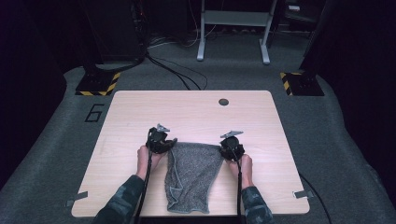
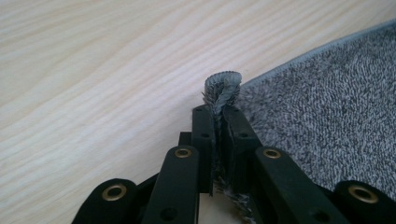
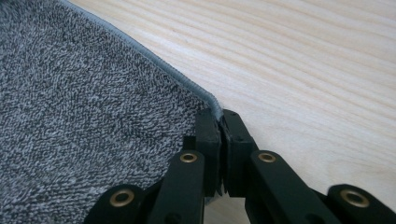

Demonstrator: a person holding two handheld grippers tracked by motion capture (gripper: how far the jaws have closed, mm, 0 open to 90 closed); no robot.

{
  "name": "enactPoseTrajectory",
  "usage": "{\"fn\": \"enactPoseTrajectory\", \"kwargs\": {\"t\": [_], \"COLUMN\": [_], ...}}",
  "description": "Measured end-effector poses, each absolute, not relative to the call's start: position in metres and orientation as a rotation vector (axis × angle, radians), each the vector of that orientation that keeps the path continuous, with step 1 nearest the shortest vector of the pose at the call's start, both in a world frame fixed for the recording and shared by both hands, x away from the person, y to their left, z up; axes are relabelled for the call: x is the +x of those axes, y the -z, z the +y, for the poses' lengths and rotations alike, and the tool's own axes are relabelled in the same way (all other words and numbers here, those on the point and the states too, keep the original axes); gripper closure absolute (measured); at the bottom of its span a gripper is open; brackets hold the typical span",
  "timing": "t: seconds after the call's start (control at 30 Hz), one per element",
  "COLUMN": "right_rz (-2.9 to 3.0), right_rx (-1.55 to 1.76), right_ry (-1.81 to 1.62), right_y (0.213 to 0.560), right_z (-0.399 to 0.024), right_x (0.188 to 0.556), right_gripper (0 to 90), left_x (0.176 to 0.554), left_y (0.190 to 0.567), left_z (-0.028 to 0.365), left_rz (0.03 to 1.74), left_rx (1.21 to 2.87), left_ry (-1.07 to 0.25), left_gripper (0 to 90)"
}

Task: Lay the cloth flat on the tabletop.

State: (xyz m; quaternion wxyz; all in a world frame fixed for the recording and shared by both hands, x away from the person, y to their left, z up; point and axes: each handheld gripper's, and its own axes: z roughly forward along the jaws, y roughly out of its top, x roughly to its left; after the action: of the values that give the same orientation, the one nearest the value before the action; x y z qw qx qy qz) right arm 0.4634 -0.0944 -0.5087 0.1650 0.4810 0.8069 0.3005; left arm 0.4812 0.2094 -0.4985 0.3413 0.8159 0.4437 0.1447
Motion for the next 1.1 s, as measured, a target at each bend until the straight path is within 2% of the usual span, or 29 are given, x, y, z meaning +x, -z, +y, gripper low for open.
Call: {"fn": "enactPoseTrajectory", "kwargs": {"t": [0.33, 0.7, 1.03, 1.1], "right_rz": [2.254, 2.269, 2.286, 2.273], "right_rx": [1.315, 1.286, 1.283, 1.265], "right_ry": [-0.981, -1.018, -1.003, -0.985], "right_y": [0.484, 0.466, 0.466, 0.463], "right_z": [-0.109, -0.117, -0.113, -0.110], "right_x": [0.448, 0.435, 0.445, 0.454], "right_gripper": [87.5, 87.5, 87.5, 87.6], "left_x": [0.465, 0.456, 0.469, 0.480], "left_y": [0.484, 0.477, 0.479, 0.475], "left_z": [0.230, 0.235, 0.237, 0.235], "left_rz": [1.148, 1.125, 1.127, 1.123], "left_rx": [1.983, 1.979, 1.986, 1.991], "left_ry": [-0.353, -0.325, -0.327, -0.383], "left_gripper": [85.5, 85.6, 86.0, 86.3]}}
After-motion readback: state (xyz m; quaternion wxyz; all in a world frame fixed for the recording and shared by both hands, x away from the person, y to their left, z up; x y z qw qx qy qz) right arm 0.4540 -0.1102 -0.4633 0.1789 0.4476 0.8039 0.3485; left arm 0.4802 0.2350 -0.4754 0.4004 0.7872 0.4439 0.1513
